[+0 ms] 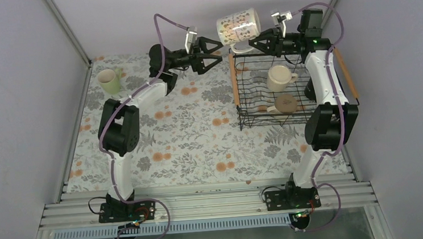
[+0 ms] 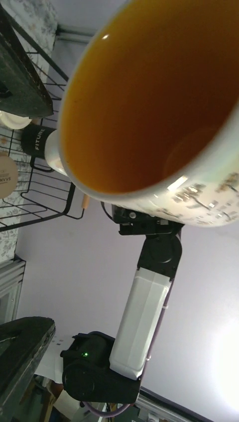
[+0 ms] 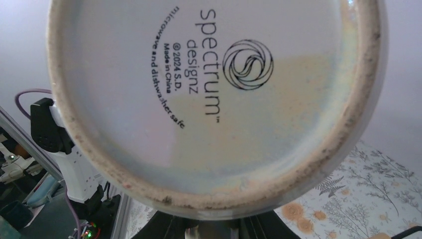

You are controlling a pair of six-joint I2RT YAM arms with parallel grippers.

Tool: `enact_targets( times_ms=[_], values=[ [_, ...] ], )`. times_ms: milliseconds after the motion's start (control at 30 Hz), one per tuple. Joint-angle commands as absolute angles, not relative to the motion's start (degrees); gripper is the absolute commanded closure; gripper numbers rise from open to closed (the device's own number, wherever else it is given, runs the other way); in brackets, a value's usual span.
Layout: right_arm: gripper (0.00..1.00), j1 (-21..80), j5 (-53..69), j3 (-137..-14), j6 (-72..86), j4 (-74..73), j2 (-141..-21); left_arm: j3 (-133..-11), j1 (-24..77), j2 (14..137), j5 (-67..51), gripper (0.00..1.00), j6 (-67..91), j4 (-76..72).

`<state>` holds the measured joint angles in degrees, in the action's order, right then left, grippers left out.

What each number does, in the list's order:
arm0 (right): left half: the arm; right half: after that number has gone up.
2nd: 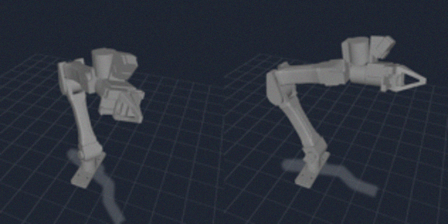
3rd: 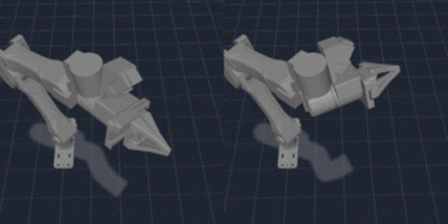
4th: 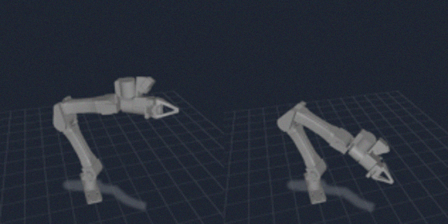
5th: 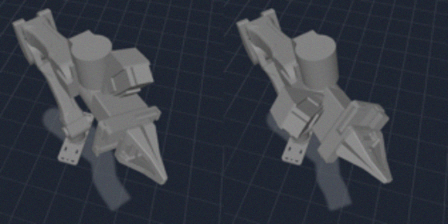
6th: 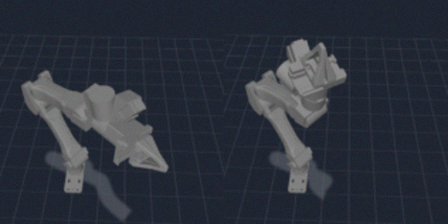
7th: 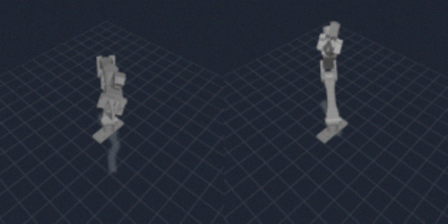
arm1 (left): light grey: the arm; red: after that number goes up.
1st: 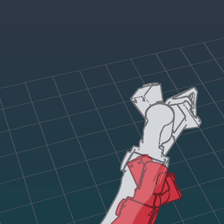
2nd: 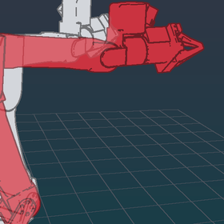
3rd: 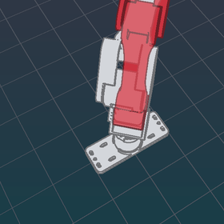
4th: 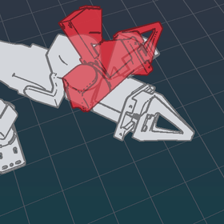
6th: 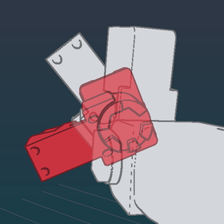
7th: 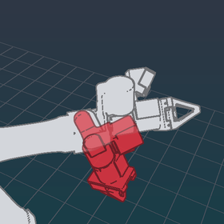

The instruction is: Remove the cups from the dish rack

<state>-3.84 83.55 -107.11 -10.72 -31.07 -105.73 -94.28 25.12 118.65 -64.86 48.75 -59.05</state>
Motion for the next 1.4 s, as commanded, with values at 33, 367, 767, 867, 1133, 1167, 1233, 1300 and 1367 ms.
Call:
enact_targets(
  times_ms=[33, 367, 767, 867, 1133, 1167, 1233, 1300, 1367],
  values=[
    [0.97, -2.82, 91.24, -109.32, -8.13, -24.49, -104.04, -97.03, 26.36, 120.15, -65.57, 0.02, 49.21, -60.62],
    [0.97, -2.49, 90.72, -108.48, -12.54, -27.73, -102.91, -98.13, 26.31, 118.87, -66.30, 0.03, 53.28, -65.60],
    [0.97, -2.61, 90.65, -109.07, -13.72, -30.32, -101.24, -91.45, 22.08, 111.42, -67.36, 0.03, 46.70, -60.06],
    [0.97, -2.52, 91.08, -109.21, -13.21, -30.29, -101.48, -90.75, 21.22, 110.87, -67.51, 0.03, 48.36, -61.82],
    [0.97, -0.88, 91.43, -109.05, -12.69, -30.78, -100.98, -93.77, 21.27, 114.20, -67.24, 0.02, 54.74, -67.96],
    [0.97, -0.58, 91.20, -108.88, -12.68, -30.73, -100.64, -93.78, 21.27, 114.36, -67.23, 0.02, 54.60, -68.02],
    [0.97, -0.09, 90.83, -108.33, -12.29, -30.20, -100.17, -94.05, 21.27, 114.77, -67.07, 0.02, 54.92, -68.49],
    [0.97, 0.50, 90.34, -107.75, -12.14, -29.85, -100.23, -94.51, 21.31, 115.16, -66.71, 0.02, 55.94, -69.37],
    [0.97, 1.31, 89.74, -107.58, -12.32, -29.49, -100.73, -95.80, 21.48, 115.83, -66.65, 0.03, 56.98, -70.06]
  ],
)
